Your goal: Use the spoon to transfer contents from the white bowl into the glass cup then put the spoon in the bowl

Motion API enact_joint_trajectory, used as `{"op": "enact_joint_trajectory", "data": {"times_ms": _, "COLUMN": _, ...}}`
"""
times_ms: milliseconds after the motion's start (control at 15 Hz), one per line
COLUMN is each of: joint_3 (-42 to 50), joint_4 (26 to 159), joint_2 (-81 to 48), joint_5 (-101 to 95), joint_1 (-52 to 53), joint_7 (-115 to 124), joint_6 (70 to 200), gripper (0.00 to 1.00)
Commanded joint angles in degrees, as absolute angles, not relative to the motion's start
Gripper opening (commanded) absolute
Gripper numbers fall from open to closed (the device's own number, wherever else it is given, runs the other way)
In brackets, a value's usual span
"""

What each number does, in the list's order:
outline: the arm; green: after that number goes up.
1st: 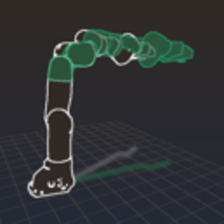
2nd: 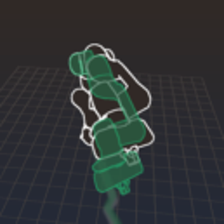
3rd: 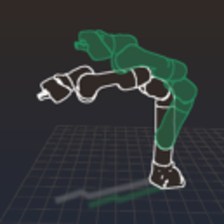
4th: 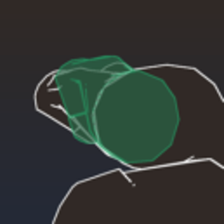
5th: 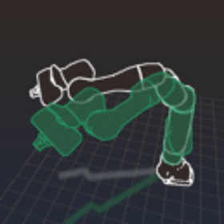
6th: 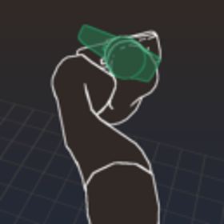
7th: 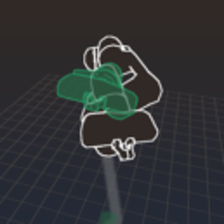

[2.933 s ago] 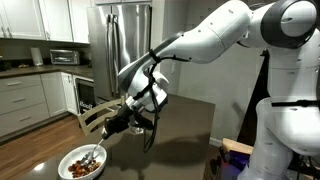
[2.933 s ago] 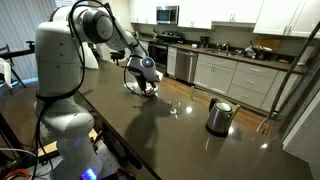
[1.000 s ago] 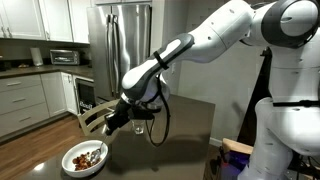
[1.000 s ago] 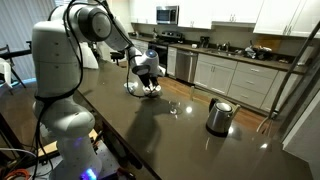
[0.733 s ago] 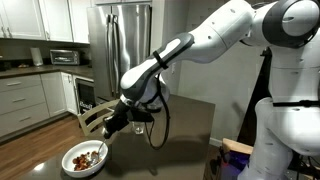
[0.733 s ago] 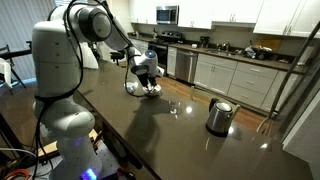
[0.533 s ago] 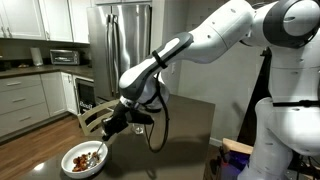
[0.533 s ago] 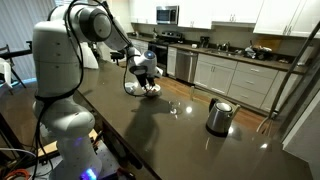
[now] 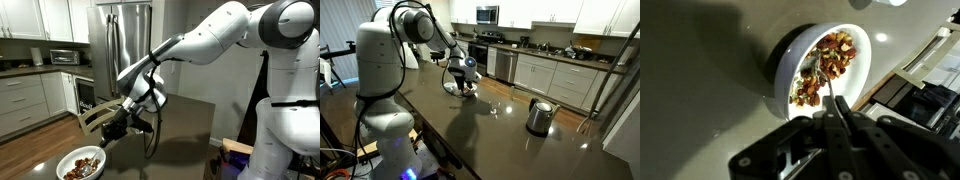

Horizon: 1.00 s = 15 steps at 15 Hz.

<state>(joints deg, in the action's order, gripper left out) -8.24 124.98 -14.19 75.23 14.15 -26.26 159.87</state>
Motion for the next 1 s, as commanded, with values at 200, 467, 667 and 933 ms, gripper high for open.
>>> {"op": "enact_joint_trajectory", "data": {"times_ms": 200, "joint_3": -7.3, "joint_4": 124.5, "joint_2": -16.8, "joint_5": 96.3, "joint_1": 7.3, "joint_7": -48.1, "joint_6": 145.8, "gripper": 0.02}}
{"op": "enact_joint_trajectory", "data": {"times_ms": 467, "joint_3": -4.6, "joint_4": 125.5, "joint_2": -18.1, "joint_5": 99.6, "joint_1": 5.3, "joint_7": -52.9, "joint_6": 137.1, "gripper": 0.02}}
{"op": "enact_joint_trajectory", "data": {"times_ms": 667, "joint_3": -3.0, "joint_4": 125.6, "joint_2": -18.7, "joint_5": 99.4, "joint_1": 4.9, "joint_7": -53.5, "joint_6": 133.6, "gripper": 0.02}}
{"op": "enact_joint_trajectory", "data": {"times_ms": 933, "joint_3": -2.1, "joint_4": 125.7, "joint_2": -18.6, "joint_5": 99.0, "joint_1": 5.0, "joint_7": -53.2, "joint_6": 132.1, "gripper": 0.02}}
